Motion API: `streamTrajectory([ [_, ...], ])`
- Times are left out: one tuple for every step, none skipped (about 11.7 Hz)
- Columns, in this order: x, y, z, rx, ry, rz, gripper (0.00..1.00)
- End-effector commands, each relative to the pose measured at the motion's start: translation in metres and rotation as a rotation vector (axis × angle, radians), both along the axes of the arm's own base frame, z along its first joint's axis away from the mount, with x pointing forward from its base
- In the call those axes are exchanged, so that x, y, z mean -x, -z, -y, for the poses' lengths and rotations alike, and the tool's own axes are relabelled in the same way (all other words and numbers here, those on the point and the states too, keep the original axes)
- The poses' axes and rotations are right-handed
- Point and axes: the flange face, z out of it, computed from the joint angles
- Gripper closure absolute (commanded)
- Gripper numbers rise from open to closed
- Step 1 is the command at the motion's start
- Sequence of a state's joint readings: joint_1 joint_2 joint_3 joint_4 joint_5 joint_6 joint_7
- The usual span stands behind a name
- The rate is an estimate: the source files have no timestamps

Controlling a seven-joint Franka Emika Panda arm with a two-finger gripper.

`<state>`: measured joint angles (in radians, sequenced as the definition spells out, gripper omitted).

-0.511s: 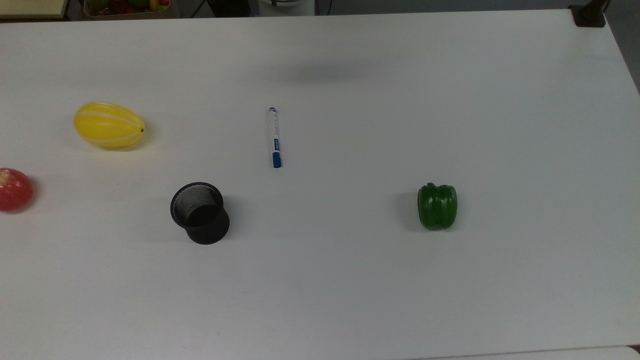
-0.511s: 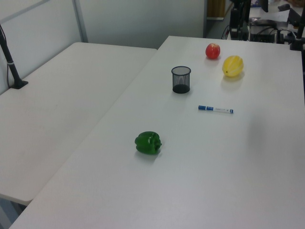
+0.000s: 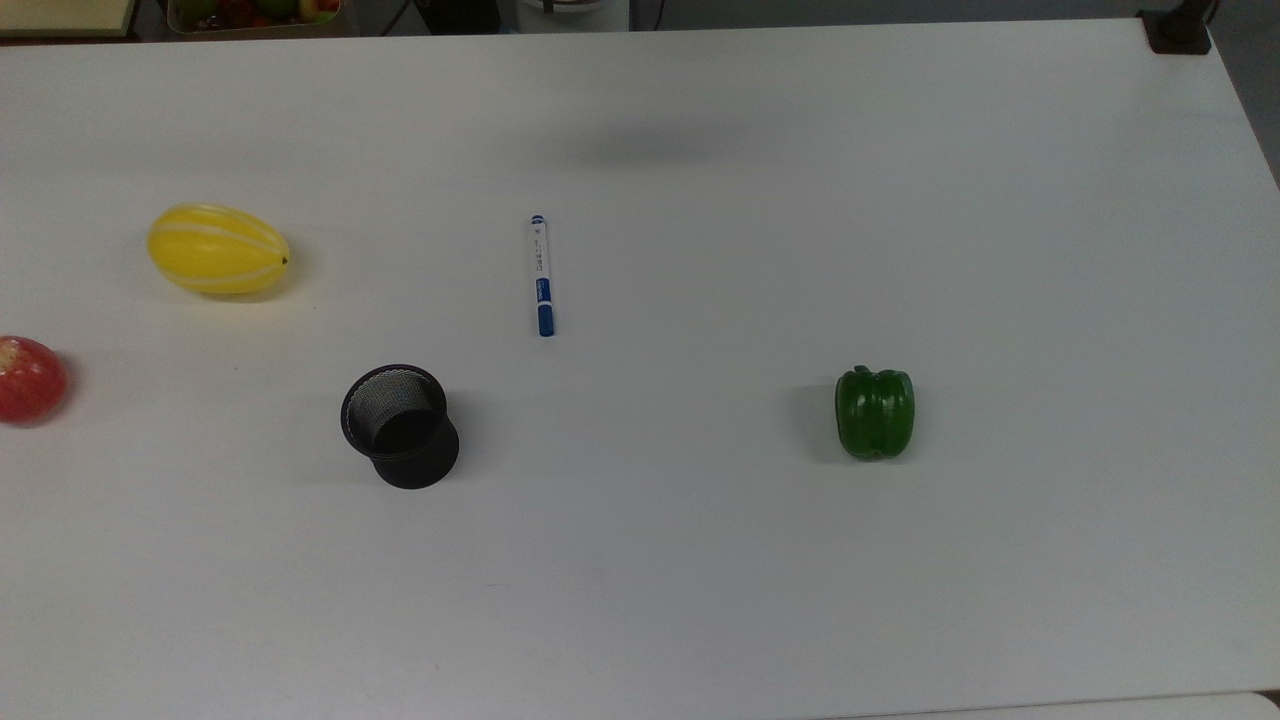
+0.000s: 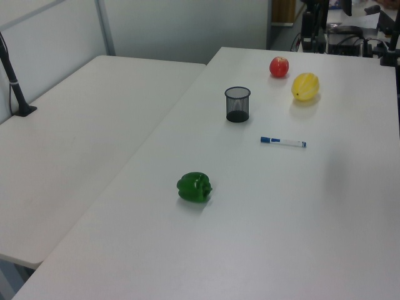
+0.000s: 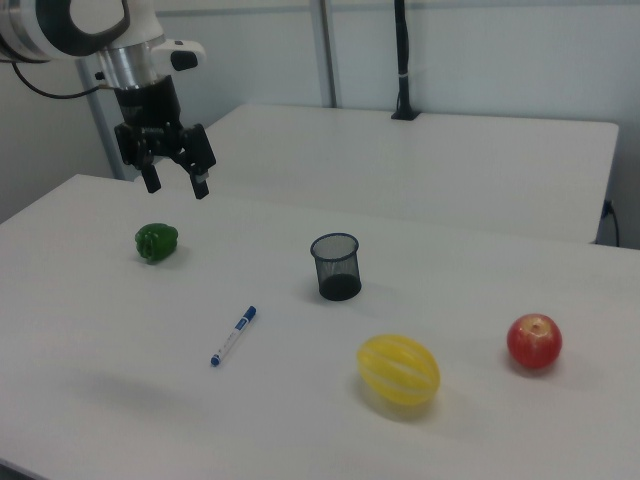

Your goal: Place marker

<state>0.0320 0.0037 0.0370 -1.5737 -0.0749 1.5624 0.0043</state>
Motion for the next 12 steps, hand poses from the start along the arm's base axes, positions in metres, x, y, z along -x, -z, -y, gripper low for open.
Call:
streamTrajectory([
  [-0.001, 0.004, -0.003, -0.016, -0.025, -0.018, 0.0],
  [-0.005, 0.004, -0.006, -0.045, -0.035, 0.005, 0.0],
  [-0.008, 0.009, -0.007, -0.063, -0.064, 0.005, 0.0],
  [-0.01, 0.012, -0.007, -0.063, -0.09, -0.001, 0.0],
  [-0.013, 0.018, -0.01, -0.063, -0.108, -0.014, 0.0],
  [-0.016, 0.024, -0.015, -0.062, -0.112, -0.017, 0.0],
  [-0.019, 0.035, -0.017, -0.062, -0.114, -0.013, 0.0],
  [-0.021, 0.042, -0.022, -0.062, -0.121, 0.006, 0.0],
  [-0.023, 0.057, -0.025, -0.062, -0.124, 0.012, 0.0],
  [-0.026, 0.075, -0.027, -0.062, -0.128, -0.003, 0.0],
  [-0.031, 0.092, -0.028, -0.059, -0.129, -0.019, 0.0],
  [-0.038, 0.109, -0.029, -0.055, -0.132, -0.016, 0.0],
])
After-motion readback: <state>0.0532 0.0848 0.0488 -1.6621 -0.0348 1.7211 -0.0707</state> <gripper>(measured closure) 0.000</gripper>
